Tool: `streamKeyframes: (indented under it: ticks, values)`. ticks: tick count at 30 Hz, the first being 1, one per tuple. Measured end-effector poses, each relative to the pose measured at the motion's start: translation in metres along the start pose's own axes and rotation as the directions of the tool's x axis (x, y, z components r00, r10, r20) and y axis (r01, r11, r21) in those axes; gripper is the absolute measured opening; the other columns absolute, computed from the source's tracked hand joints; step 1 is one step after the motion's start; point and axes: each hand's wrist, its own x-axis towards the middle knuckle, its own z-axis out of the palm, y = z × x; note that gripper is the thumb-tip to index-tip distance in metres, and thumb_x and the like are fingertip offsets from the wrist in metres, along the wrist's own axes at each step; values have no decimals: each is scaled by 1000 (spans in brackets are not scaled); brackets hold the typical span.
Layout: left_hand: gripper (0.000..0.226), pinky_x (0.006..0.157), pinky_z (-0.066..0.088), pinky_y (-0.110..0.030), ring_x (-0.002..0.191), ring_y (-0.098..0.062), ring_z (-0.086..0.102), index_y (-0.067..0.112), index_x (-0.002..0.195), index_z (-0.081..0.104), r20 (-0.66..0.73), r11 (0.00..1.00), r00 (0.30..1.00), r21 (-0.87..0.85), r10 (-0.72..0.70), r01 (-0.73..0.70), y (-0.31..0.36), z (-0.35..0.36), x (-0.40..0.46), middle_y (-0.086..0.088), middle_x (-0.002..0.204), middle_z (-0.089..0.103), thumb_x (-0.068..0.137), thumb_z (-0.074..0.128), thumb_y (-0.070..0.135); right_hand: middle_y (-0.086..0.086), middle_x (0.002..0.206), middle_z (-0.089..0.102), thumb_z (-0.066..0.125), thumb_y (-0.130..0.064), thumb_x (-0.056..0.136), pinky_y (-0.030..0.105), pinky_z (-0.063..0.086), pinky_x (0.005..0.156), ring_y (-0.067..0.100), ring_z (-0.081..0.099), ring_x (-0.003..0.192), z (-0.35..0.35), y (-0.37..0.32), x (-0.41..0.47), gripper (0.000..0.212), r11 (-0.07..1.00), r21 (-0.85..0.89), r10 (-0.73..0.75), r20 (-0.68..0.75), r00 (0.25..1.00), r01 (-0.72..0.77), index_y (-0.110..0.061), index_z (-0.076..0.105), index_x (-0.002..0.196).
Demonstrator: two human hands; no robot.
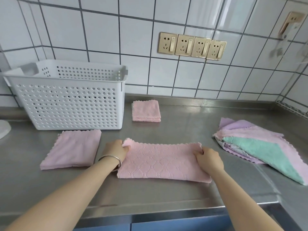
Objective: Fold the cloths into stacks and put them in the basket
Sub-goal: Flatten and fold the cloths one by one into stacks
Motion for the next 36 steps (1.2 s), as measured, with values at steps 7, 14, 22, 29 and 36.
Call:
streamKeyframes:
  ticks: [7, 14, 22, 29, 36]
  values:
    - [31, 78, 42, -34, 100, -35, 58, 6, 103, 59, -71, 999, 997, 23, 35, -34, -7, 7, 4, -19, 108, 65, 92, 48, 33, 18, 119, 61, 39, -32, 95, 37, 43, 83, 37, 56, 109, 2, -1, -6, 33, 1000, -19, -2, -5, 1000, 2, -10, 53, 116]
    - [32, 76, 45, -36, 104, -34, 57, 9, 110, 49, -140, 979, 981, 175, 132, -107, 7, 5, -7, -15, 115, 59, 86, 56, 30, 13, 122, 58, 43, -28, 91, 36, 41, 81, 34, 56, 107, -3, -10, -14, 32, 998, 49, 43, -30, 999, -42, -15, 44, 120]
    - [64, 116, 5, -56, 147, -19, 3, 35, 145, 17, 257, 719, 823, 402, 507, -567, 49, 27, -43, 10, 158, 11, 89, 33, 60, 10, 133, 43, 54, -43, 82, 38, 41, 94, 29, 44, 122, -7, -9, -52, 64, 992, -42, 112, -71, 991, -115, -9, 35, 133]
    - [64, 111, -16, -59, 143, -28, -23, 39, 147, 5, 481, 629, 747, 417, 460, -656, 62, 57, -60, 6, 158, -13, 90, 26, 61, 4, 116, 59, 51, -41, 77, 32, 45, 84, 25, 57, 106, -17, -6, -68, 52, 969, -134, 225, 122, 967, -208, -10, 50, 119]
    - [63, 112, -11, -61, 143, -30, -23, 45, 144, -2, 518, 637, 743, 412, 425, -651, 61, 59, -61, 7, 157, -19, 89, 21, 64, 7, 104, 65, 53, -29, 78, 28, 46, 72, 26, 60, 86, -14, -9, -65, 21, 973, -40, 231, 159, 960, -227, -11, 57, 88]
